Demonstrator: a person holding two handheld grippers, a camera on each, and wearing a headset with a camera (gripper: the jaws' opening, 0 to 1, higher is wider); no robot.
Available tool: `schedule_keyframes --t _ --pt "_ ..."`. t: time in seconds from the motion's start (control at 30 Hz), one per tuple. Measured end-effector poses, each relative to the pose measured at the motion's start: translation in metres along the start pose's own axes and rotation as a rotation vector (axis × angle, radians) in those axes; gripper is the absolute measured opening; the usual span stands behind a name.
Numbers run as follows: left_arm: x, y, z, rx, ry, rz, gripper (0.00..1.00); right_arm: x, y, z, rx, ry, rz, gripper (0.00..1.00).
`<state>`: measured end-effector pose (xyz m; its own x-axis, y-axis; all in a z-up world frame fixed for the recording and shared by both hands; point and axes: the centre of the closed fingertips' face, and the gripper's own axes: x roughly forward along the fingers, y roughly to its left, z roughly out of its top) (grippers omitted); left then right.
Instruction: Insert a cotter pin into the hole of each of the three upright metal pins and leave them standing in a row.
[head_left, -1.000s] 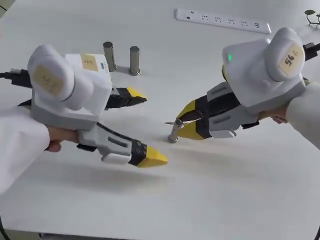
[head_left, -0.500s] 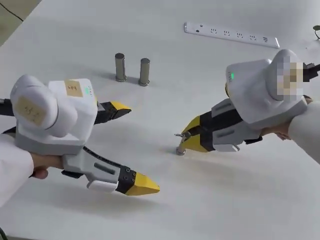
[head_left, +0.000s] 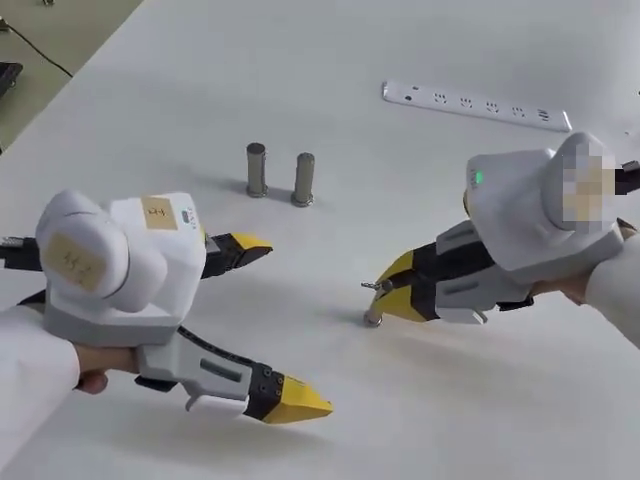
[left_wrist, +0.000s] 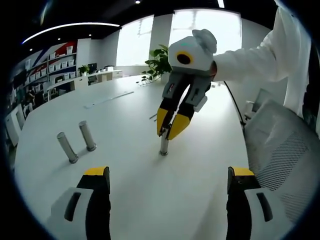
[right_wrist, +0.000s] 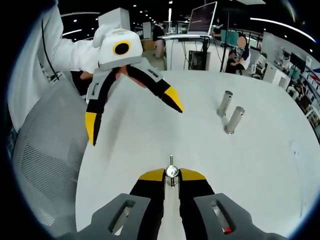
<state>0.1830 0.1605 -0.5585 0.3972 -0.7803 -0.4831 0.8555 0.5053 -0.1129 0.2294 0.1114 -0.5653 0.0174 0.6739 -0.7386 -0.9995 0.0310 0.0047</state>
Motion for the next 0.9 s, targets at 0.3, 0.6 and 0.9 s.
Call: schedule_keyframes --t 0.3,0.6,0.9 --pt "-0.002 0.013 -0.001 -0.028 -0.008 0.028 0.97 0.009 -0.026 0.007 -0.017 0.011 -0.018 0.04" --pt "-0.002 0.013 -0.002 -0.033 -0.007 0.031 0.98 0.014 -0.024 0.01 -0.002 0.011 -0.004 0.04" --pt "-0.004 0.018 0.003 -0.042 -0.025 0.051 0.97 0.016 -0.022 0.012 -0.016 0.009 0.001 0.04"
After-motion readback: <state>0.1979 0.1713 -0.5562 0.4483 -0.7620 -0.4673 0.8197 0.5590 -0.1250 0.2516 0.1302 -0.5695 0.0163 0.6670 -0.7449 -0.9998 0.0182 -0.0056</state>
